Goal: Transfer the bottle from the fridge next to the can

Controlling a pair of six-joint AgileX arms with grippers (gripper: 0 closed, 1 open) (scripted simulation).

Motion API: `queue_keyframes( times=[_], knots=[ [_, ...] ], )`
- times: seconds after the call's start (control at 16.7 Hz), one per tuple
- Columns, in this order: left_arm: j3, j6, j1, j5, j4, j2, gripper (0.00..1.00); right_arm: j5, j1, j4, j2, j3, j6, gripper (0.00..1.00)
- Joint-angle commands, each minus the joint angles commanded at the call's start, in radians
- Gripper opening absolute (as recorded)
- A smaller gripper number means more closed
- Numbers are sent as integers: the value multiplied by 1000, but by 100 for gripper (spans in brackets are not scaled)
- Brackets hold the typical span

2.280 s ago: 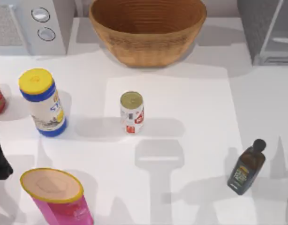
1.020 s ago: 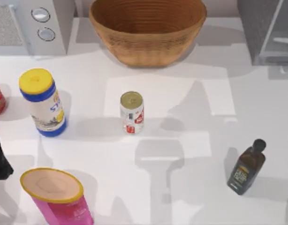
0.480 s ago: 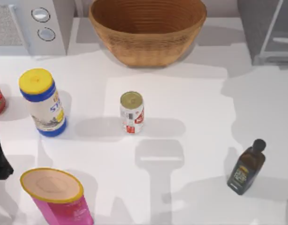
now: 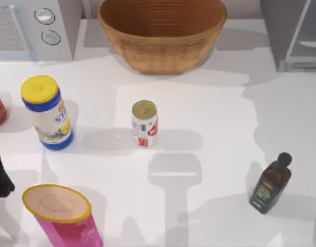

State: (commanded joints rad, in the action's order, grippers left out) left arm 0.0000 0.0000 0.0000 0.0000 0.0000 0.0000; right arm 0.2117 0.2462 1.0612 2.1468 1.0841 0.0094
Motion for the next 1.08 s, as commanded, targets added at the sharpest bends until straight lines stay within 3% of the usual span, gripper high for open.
queue_keyframes(
  times=[0.36, 0.66, 1.08],
  knots=[
    [0, 0, 0, 0, 0, 0, 100, -19, -18, -94, 111, 207, -1, 100],
    [0, 0, 0, 0, 0, 0, 100, -22, -20, -107, 125, 233, -1, 100],
    [0, 0, 0, 0, 0, 0, 100, -22, -20, -107, 125, 233, -1, 47]
  ],
)
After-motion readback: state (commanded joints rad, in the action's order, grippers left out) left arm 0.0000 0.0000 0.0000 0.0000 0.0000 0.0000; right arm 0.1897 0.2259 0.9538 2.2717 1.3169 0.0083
